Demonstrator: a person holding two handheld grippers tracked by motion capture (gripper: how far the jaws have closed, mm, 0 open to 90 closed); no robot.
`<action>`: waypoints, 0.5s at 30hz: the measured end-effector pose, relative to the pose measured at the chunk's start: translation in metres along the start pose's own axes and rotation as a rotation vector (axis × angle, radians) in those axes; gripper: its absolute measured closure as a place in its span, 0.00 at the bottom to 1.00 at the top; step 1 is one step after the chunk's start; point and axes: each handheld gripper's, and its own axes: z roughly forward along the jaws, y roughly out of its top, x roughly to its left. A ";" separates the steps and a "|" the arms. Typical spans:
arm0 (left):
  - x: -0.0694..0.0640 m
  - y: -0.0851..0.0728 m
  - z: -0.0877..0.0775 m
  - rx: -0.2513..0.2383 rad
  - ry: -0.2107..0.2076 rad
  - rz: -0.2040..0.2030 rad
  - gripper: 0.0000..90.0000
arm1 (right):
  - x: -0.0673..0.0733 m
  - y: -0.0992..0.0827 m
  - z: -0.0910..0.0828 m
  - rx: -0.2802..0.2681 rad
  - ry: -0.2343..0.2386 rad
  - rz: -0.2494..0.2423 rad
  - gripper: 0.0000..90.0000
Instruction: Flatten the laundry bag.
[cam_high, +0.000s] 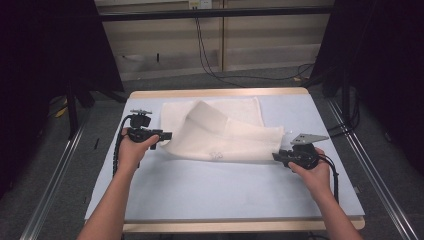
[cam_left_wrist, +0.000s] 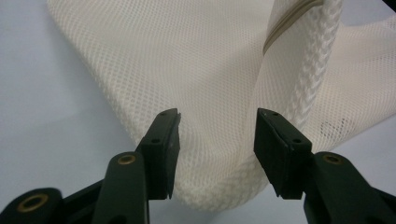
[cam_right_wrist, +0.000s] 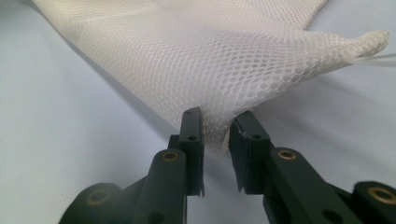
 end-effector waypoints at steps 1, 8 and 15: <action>-0.001 0.001 0.002 -0.004 0.000 -0.001 0.56 | 0.000 0.001 0.000 0.001 0.001 0.002 0.81; -0.004 0.006 0.013 -0.050 -0.051 0.010 0.54 | 0.001 0.004 0.003 0.006 0.016 0.016 0.73; -0.015 0.014 0.009 0.002 -0.016 0.052 0.49 | 0.000 0.006 0.002 -0.003 0.022 0.030 0.68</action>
